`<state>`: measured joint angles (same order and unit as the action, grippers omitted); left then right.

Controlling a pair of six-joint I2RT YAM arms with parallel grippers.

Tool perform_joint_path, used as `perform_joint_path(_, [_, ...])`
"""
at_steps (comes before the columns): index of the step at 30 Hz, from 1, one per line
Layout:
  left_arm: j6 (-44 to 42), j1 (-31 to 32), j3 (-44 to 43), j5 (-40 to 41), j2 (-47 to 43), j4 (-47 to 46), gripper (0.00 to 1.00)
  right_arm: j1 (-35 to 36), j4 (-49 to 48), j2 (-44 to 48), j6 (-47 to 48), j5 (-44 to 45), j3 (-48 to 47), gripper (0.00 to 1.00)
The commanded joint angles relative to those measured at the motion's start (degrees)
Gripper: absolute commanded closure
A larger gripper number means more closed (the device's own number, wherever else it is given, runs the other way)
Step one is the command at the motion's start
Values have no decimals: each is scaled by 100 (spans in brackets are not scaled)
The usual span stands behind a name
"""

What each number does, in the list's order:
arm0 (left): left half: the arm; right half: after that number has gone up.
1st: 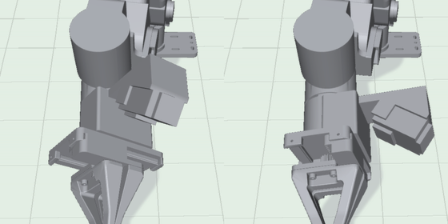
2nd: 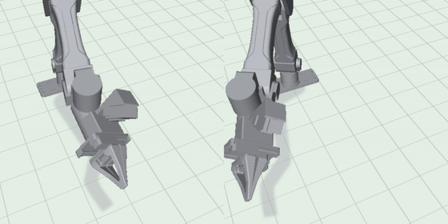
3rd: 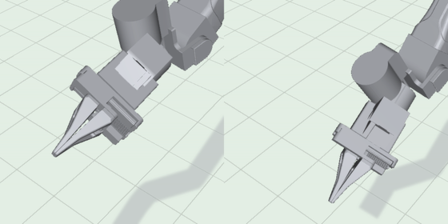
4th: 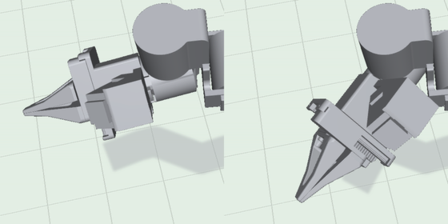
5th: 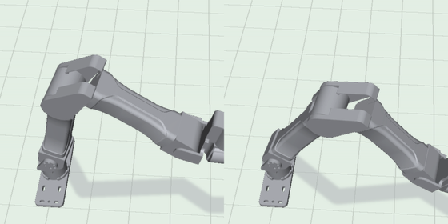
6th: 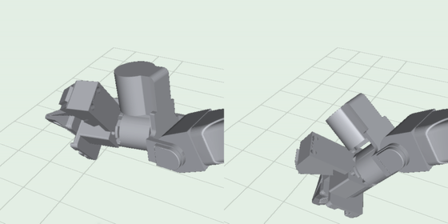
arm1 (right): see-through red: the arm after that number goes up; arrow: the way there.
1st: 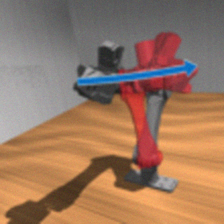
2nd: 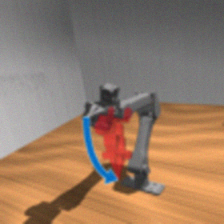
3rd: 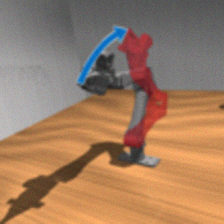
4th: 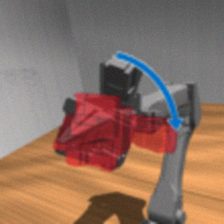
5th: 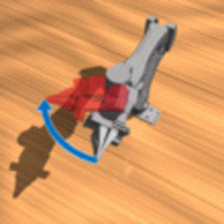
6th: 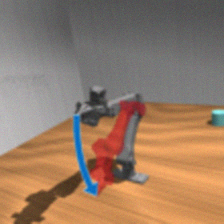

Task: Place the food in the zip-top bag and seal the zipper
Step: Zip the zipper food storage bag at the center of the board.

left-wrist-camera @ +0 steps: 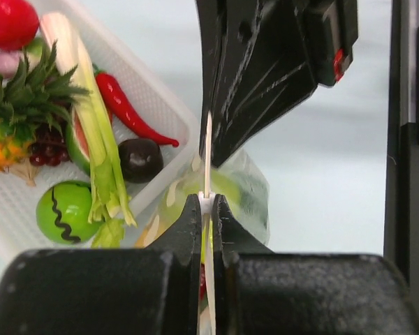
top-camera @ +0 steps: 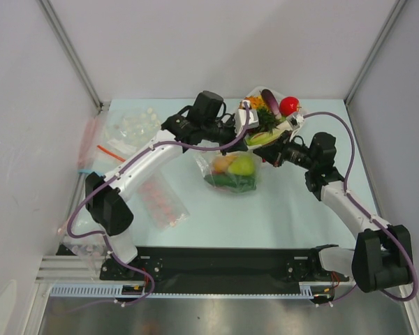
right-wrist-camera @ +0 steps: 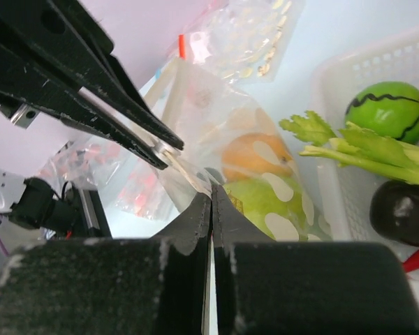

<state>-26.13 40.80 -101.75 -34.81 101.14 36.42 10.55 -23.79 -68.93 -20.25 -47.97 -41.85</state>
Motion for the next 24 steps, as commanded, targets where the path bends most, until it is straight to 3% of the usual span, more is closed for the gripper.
perform_joint_path(1, [327, -247, 296, 351, -314, 49, 100, -263, -539, -94, -391, 542, -60, 100])
perform_joint_path(15, [1250, -1126, 2158, 1028, -1439, -1145, 100, -799, -759, -376, -1077, 999, 71, 100])
perform_joint_path(24, [1462, -1416, 2283, 1520, -1703, -1050, 100, -1167, -381, -306, -1025, 1369, 62, 100])
